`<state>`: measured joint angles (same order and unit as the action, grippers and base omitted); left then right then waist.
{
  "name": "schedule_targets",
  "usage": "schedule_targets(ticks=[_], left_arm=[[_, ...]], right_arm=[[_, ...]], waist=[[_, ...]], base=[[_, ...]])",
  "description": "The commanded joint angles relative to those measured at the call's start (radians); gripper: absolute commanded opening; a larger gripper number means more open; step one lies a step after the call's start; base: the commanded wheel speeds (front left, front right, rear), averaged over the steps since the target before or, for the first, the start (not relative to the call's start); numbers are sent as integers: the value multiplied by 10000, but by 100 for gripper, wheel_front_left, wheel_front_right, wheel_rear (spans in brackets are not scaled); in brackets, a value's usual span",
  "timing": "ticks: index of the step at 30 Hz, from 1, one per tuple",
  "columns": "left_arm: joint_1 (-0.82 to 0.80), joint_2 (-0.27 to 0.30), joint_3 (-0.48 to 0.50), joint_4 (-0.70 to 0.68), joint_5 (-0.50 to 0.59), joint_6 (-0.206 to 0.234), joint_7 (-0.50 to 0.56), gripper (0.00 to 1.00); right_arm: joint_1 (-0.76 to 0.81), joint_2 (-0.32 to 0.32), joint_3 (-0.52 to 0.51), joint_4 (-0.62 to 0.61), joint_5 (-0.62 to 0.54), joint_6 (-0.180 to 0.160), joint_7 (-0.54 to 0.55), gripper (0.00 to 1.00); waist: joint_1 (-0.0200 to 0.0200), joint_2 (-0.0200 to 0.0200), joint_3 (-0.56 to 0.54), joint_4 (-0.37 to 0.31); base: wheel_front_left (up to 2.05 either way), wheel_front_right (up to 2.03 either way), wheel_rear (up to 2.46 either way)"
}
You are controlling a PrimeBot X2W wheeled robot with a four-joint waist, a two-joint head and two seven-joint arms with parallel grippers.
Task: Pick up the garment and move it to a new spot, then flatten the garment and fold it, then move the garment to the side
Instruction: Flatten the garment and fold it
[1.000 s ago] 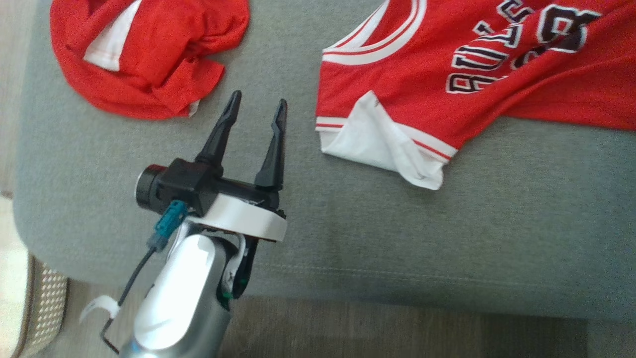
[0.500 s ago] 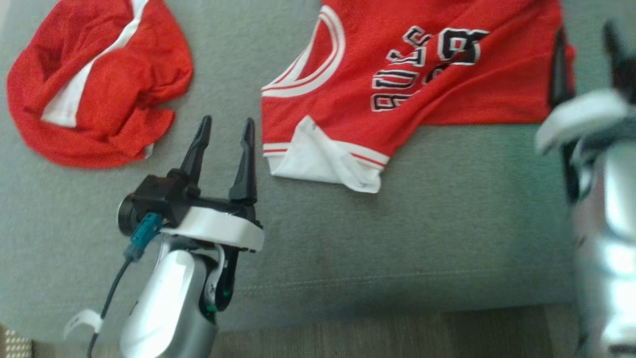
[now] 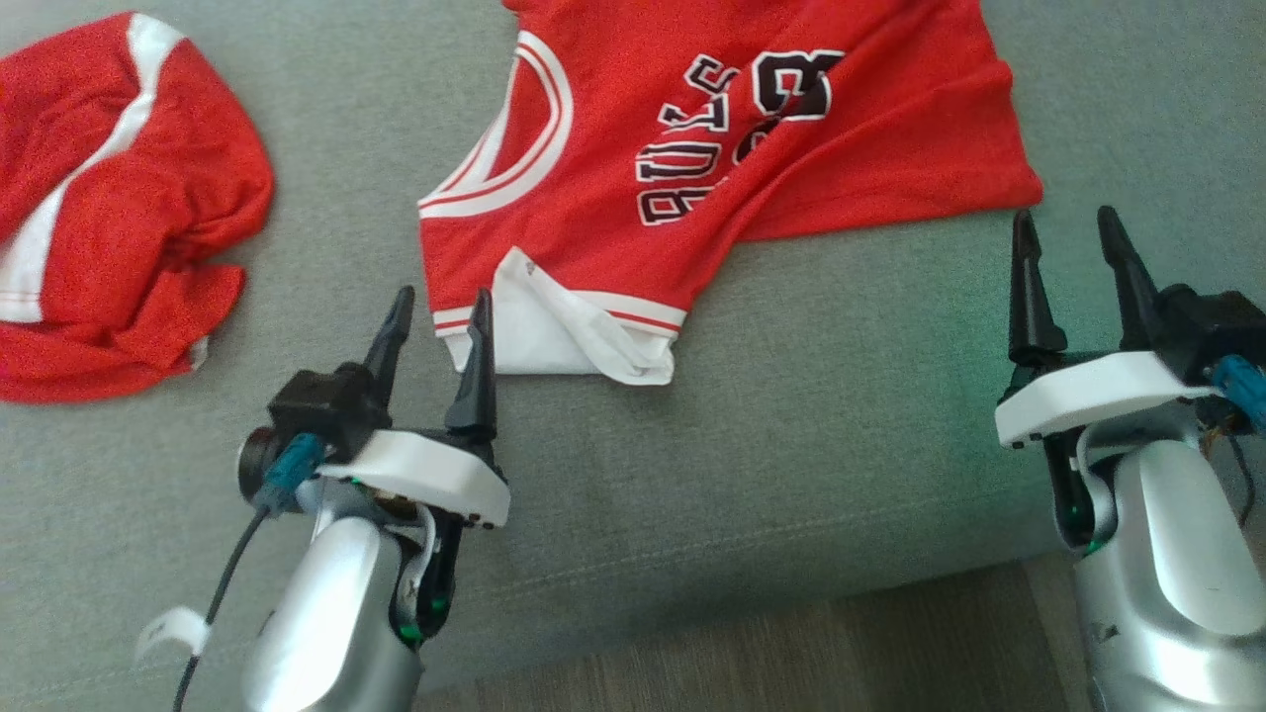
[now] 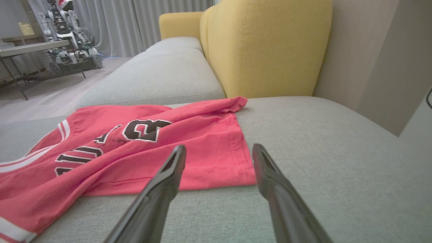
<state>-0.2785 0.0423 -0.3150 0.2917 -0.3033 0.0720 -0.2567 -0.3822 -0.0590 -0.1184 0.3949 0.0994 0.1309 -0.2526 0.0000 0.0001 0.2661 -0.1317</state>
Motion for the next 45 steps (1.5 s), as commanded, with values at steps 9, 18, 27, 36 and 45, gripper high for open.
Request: schedule_targets(ticks=[9, 18, 27, 36, 45], left_arm=[[-1642, 79, -308, 1768, 307, -216, -51, 100], [-2318, 79, -431, 2757, 435, 61, -51, 100], [-2710, 79, -620, 3354, 579, -22, -51, 0], [-2542, 79, -376, 2056, 636, 132, -51, 0], [-1314, 79, 372, -749, 710, 367, -51, 0]], right_arm=[[-101, 86, 294, -700, 296, -2, -91, 100], [-85, 86, 343, -697, 399, -2, -91, 100], [-106, 87, 317, -676, 434, -2, -91, 100], [-172, 87, -29, -525, 349, -2, -91, 100], [-1003, 87, -1201, 1570, 778, -2, -91, 100]], waist=[[0, -1, 469, -581], [0, -1, 556, -722], [0, -1, 615, -714], [0, -1, 589, -267], [0, -1, 430, 754]], base=[[0, 0, 0], [0, 0, 0], [0, 0, 0], [0, 0, 0], [0, 0, 0]])
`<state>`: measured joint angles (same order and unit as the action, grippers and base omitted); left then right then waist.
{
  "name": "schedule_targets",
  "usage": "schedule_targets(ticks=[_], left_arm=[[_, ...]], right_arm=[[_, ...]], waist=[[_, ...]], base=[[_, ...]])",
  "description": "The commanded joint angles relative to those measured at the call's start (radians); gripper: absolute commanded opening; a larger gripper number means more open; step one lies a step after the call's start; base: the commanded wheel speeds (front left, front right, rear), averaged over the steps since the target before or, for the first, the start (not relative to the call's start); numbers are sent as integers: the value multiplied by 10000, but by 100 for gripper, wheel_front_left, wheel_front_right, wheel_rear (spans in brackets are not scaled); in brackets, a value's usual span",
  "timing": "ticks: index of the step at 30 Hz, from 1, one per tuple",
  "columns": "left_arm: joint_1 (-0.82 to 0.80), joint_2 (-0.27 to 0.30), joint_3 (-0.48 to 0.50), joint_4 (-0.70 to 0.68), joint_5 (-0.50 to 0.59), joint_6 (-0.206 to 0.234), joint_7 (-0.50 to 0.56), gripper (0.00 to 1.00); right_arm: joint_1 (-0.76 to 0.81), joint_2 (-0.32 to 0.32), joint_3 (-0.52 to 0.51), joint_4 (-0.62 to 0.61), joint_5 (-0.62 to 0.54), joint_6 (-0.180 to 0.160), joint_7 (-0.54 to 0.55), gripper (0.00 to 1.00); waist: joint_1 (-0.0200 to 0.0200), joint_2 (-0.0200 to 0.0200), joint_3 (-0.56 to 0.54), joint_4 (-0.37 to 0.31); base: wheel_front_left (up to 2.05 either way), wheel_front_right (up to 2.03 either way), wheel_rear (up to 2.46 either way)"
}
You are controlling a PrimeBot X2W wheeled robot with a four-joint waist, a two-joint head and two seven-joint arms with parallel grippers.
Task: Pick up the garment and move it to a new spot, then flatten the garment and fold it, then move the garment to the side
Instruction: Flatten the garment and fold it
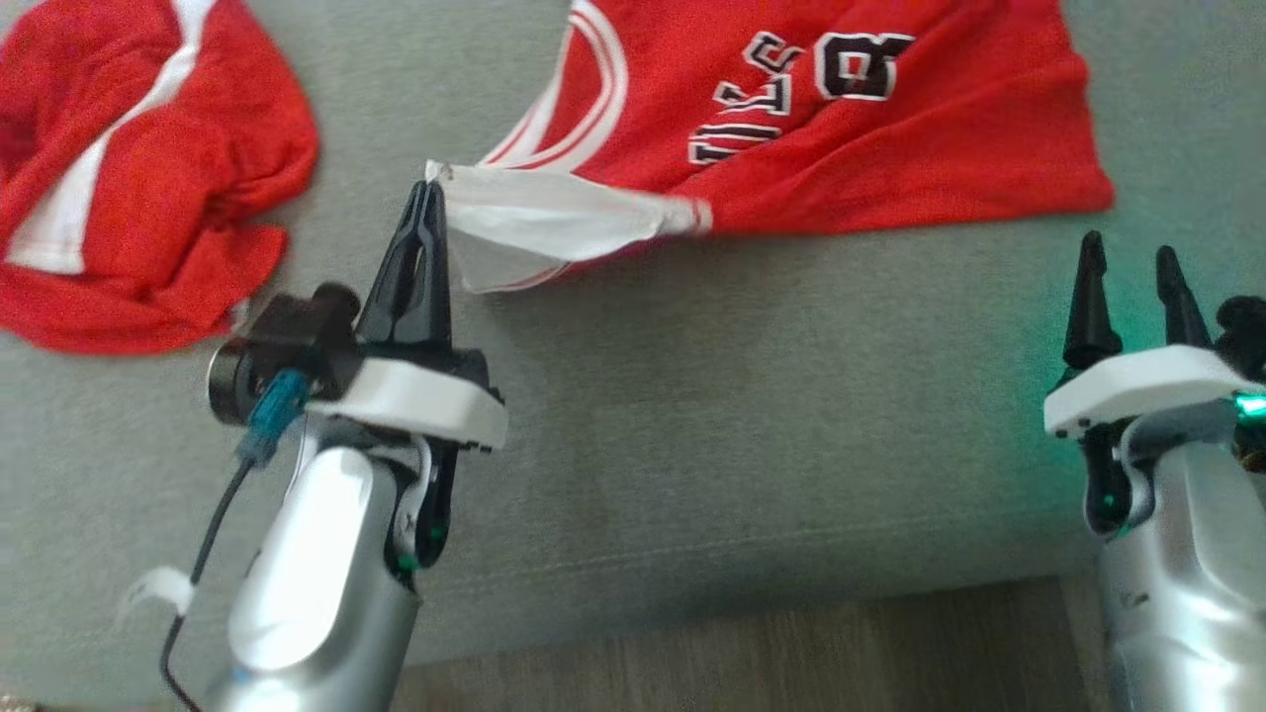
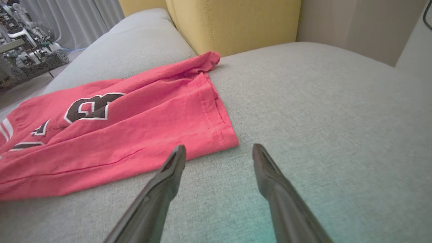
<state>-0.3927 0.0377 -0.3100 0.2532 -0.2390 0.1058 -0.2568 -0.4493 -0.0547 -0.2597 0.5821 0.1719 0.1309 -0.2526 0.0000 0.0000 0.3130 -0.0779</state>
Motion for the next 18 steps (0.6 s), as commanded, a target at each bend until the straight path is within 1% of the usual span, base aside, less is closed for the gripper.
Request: schedule_targets(ticks=[1, 4, 7, 11, 12, 18], left_arm=[[-46, 125, 366, -595, 57, 32, -49, 0], [246, 125, 449, -1183, 25, 77, -49, 0], [474, 125, 396, -1491, 13, 75, -49, 0], [679, 125, 268, -1514, 25, 13, -49, 0], [727, 125, 187, -1453, 34, -29, -49, 0], [712, 125, -24, -1301, 63, -128, -49, 0]], right_arm=[[-496, 45, 72, -5, 102, -2, -91, 100], [-967, 45, -416, 798, 135, -2, -91, 100], [-1335, 45, -938, 1376, -75, -2, -91, 100], [-1732, 45, -1617, 2095, -250, -2, -91, 100], [-1929, 45, -1851, 2449, -270, -2, -91, 100], [-2405, 45, -2221, 3104, -467, -2, -91, 100]], waist=[[0, 0, -36, 327], [0, 0, -11, 622], [0, 0, 19, 862], [0, 0, 26, 1055], [0, 0, 30, 1113], [0, 0, 79, 1186]], base=[[0, 0, 0], [0, 0, 0], [0, 0, 0], [0, 0, 0], [0, 0, 0], [0, 0, 0]])
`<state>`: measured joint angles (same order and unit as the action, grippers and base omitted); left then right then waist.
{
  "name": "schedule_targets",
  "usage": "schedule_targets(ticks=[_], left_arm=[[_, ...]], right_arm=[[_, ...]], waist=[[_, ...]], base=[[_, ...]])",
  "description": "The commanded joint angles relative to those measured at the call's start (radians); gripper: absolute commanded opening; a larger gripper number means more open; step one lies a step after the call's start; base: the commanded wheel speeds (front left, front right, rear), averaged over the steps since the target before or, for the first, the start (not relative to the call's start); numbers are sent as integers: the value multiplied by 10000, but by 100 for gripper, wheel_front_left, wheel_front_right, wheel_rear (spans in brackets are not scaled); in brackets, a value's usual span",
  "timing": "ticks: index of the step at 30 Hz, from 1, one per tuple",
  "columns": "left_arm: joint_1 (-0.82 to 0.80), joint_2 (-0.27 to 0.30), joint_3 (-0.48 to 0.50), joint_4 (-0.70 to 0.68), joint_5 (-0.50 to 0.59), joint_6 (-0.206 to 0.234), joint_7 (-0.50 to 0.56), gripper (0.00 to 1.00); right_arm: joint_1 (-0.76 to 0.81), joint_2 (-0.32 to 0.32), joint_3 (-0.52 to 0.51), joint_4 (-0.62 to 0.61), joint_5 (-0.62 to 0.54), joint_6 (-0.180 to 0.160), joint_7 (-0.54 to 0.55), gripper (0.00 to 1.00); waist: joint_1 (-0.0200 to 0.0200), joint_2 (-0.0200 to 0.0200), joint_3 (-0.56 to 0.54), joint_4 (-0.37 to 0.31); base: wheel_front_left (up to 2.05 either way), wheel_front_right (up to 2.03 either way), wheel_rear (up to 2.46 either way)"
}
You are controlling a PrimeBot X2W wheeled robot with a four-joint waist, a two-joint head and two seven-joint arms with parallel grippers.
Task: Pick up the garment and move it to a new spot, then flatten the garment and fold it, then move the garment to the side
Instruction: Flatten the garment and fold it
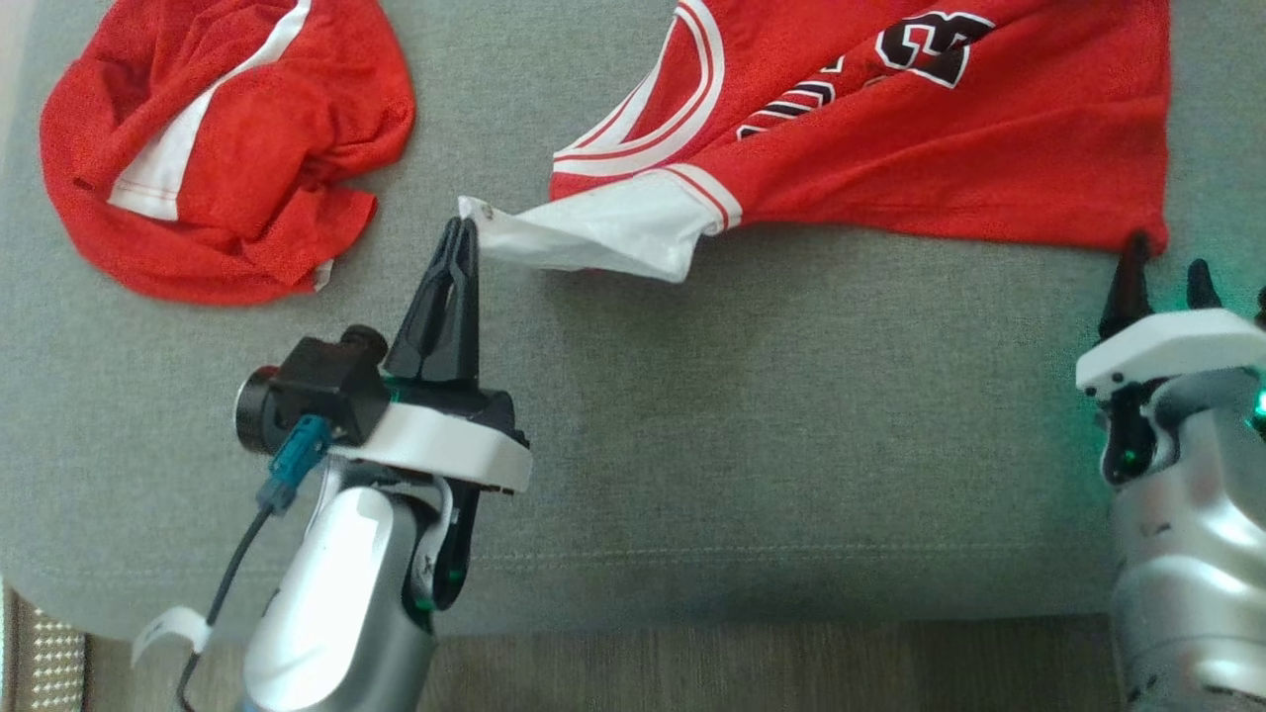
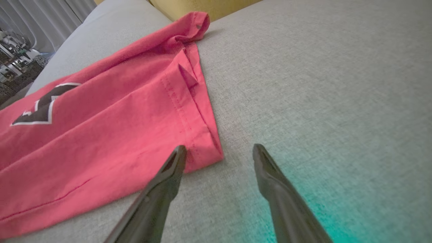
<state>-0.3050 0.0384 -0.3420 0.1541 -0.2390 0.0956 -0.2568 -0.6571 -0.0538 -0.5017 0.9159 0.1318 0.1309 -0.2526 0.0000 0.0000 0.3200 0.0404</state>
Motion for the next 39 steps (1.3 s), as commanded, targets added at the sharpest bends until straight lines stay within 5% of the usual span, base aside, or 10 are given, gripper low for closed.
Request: schedule_targets(ticks=[1, 17, 19, 27, 39], left_arm=[[-175, 118, 262, -298, 63, -31, -49, 0], [-358, 118, -137, -379, -57, -7, -49, 0], [-402, 118, -118, -396, -80, 15, -49, 0], [-471, 118, 302, -502, -160, 43, -49, 0], [-838, 118, 1545, -1540, -156, -273, -49, 0]], right_arm=[[-436, 35, 139, -118, -110, -2, -91, 100], [-1611, -17, -847, 1178, -921, -2, -91, 100], [-1690, -46, -898, 1232, -1125, -2, -91, 0], [-1433, -63, -191, 463, -2072, -2, -91, 0], [-621, -587, 3479, -1825, -1070, -2, -87, 0]], waist=[[0, 0, 26, 13], [0, 0, 419, 340], [0, 0, 439, 339], [0, 0, 124, 38], [0, 0, -1005, -785]], base=[[0, 0, 0], [0, 0, 0], [0, 0, 0], [0, 0, 0], [0, 0, 0]])
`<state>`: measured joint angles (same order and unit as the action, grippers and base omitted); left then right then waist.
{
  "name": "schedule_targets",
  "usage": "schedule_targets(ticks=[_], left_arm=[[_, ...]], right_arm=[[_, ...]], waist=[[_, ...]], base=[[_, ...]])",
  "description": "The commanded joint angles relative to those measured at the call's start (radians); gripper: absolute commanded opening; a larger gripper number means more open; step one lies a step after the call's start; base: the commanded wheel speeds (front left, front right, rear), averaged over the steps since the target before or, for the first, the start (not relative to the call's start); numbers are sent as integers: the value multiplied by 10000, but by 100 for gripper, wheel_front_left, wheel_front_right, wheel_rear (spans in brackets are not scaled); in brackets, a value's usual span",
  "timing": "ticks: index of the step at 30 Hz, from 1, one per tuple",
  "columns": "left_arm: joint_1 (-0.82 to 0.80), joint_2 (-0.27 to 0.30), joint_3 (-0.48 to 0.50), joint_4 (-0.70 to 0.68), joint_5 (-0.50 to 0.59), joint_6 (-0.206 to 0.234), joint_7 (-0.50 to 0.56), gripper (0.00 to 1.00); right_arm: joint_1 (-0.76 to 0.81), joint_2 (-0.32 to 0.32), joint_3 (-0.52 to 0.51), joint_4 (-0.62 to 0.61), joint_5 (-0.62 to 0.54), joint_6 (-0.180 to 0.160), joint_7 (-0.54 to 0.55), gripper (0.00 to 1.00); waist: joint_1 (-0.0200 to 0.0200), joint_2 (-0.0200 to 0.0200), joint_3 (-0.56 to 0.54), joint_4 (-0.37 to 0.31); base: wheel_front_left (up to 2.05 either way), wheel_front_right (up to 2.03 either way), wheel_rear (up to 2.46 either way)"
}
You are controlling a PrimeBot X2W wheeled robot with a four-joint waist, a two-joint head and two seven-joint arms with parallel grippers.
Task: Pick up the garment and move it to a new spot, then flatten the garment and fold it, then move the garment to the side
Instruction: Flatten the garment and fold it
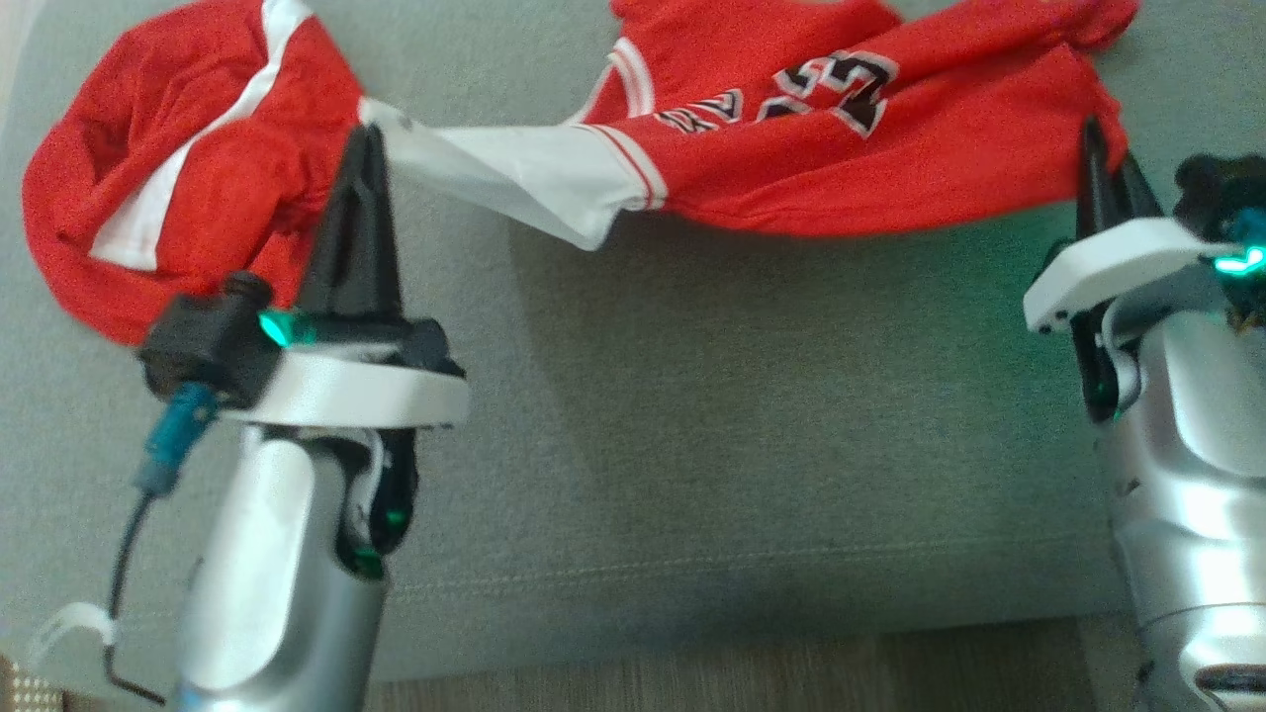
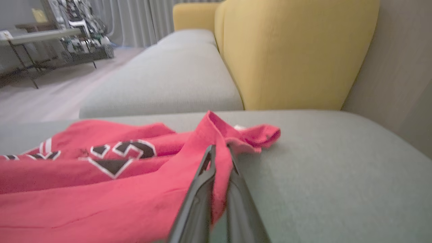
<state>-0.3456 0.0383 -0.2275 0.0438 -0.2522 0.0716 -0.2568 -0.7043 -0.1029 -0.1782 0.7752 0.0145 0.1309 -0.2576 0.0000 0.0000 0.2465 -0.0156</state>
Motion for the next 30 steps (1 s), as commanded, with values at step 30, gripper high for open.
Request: schedule_targets(ticks=[30], left_arm=[[-5133, 464, 875, -123, -150, -821, 1713, 0]], right_arm=[[-2674, 509, -1535, -6044, 4207, -2, 6196, 0]], waist=[[0, 0, -762, -1058]], base=[[0, 0, 0]])
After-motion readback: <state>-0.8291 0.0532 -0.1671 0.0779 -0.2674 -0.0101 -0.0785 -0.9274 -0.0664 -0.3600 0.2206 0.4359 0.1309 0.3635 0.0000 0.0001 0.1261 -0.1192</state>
